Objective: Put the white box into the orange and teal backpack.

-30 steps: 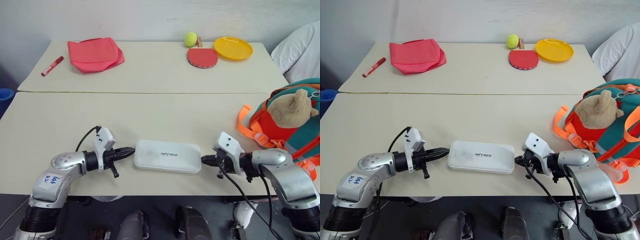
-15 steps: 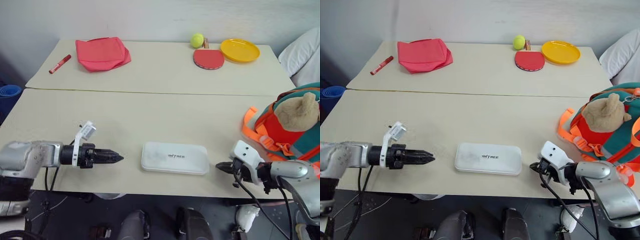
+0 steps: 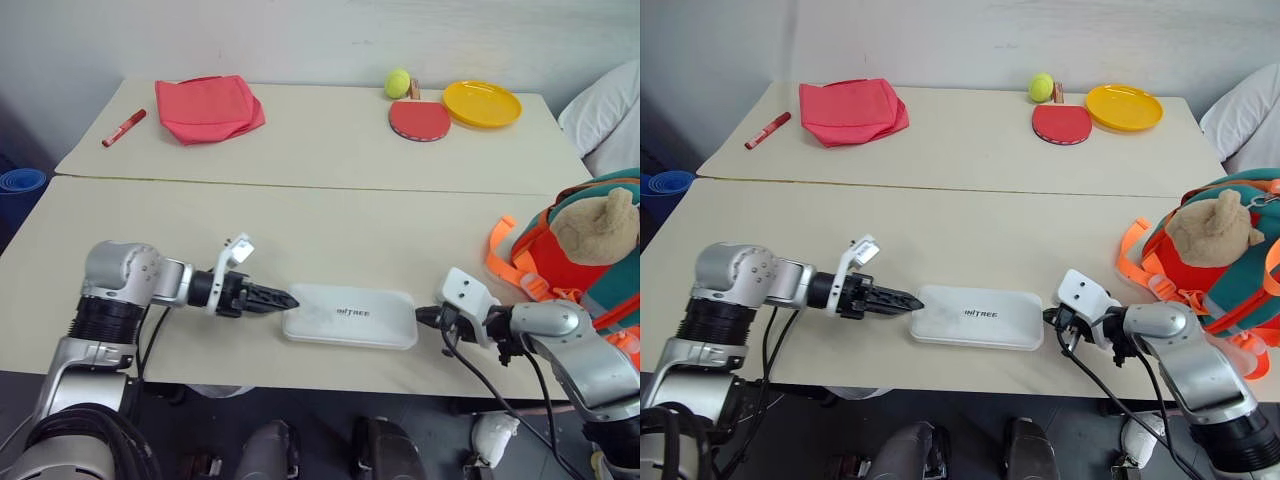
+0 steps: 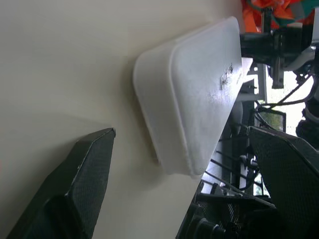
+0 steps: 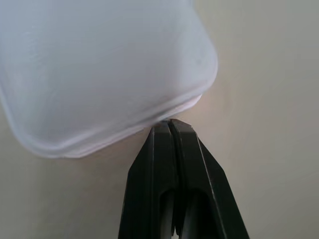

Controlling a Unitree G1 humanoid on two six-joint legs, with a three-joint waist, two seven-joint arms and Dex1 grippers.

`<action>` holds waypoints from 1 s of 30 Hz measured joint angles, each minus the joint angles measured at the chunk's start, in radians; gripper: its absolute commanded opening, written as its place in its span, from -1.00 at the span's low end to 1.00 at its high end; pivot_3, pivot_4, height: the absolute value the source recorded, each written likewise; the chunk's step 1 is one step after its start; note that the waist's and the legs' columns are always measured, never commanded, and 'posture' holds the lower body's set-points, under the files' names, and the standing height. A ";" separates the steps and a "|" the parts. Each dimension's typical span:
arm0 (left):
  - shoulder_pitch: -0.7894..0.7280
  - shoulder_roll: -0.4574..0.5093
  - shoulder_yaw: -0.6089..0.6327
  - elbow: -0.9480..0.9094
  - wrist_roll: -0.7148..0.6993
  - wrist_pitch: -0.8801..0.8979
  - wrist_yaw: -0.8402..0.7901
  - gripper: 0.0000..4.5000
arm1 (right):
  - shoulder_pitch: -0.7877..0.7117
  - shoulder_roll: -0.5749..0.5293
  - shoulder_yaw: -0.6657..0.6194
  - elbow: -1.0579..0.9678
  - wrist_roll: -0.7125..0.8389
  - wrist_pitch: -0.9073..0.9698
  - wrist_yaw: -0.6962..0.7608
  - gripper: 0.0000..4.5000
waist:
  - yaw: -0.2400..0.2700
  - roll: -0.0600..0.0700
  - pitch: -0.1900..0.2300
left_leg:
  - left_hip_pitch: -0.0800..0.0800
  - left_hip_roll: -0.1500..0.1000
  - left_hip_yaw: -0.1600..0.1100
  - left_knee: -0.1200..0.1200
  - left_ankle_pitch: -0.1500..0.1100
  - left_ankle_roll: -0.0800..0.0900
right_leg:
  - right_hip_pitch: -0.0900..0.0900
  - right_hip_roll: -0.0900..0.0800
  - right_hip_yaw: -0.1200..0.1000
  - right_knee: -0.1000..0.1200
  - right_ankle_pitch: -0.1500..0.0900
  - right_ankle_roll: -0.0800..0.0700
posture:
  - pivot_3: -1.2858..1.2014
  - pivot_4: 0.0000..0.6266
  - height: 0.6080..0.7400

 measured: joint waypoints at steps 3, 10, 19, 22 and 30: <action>0.001 -0.047 0.010 0.011 -0.047 0.000 0.060 0.99 | -0.013 0.008 0.017 0.000 -0.006 0.006 -0.013 -1.00 | 0.003 -0.001 -0.001 | 0.001 0.000 0.000 0.001 0.000 0.000 | 0.001 -0.001 0.000 0.000 0.000 0.000 | 0.03 -0.52 1.00; -0.013 -0.095 0.035 0.102 -0.188 0.005 0.198 0.81 | -0.016 0.051 0.032 -0.016 0.000 0.028 -0.039 -1.00 | 0.005 -0.002 -0.002 | 0.001 -0.001 -0.002 0.001 0.000 0.000 | 0.002 -0.002 -0.001 0.000 0.000 0.000 | 0.03 -0.52 1.00; 0.019 -0.049 -0.005 0.148 -0.441 0.025 0.287 -0.33 | 0.096 0.040 -0.036 -0.084 0.069 0.066 -0.040 -1.00 | 0.005 -0.002 -0.002 | -0.001 0.000 -0.002 0.000 0.000 0.000 | 0.001 -0.001 -0.001 -0.001 0.000 0.000 | 0.03 -0.52 1.00; 0.035 -0.012 -0.005 0.130 -0.489 0.029 0.300 -0.43 | 0.220 0.035 -0.124 -0.156 0.113 0.079 -0.053 -0.74 | 0.007 -0.002 -0.002 | -0.001 0.000 -0.003 0.000 0.000 -0.001 | 0.001 -0.002 -0.002 -0.002 0.000 0.000 | 0.03 -0.52 1.00; 0.150 0.051 0.017 -0.125 -0.307 -0.289 0.086 -0.43 | 0.668 0.174 -0.502 -0.324 0.184 -0.025 -0.107 0.45 | 0.006 -0.002 -0.002 | -0.002 0.000 0.000 -0.003 -0.003 -0.007 | -0.001 0.000 -0.001 -0.003 0.000 0.000 | 0.03 -0.52 1.00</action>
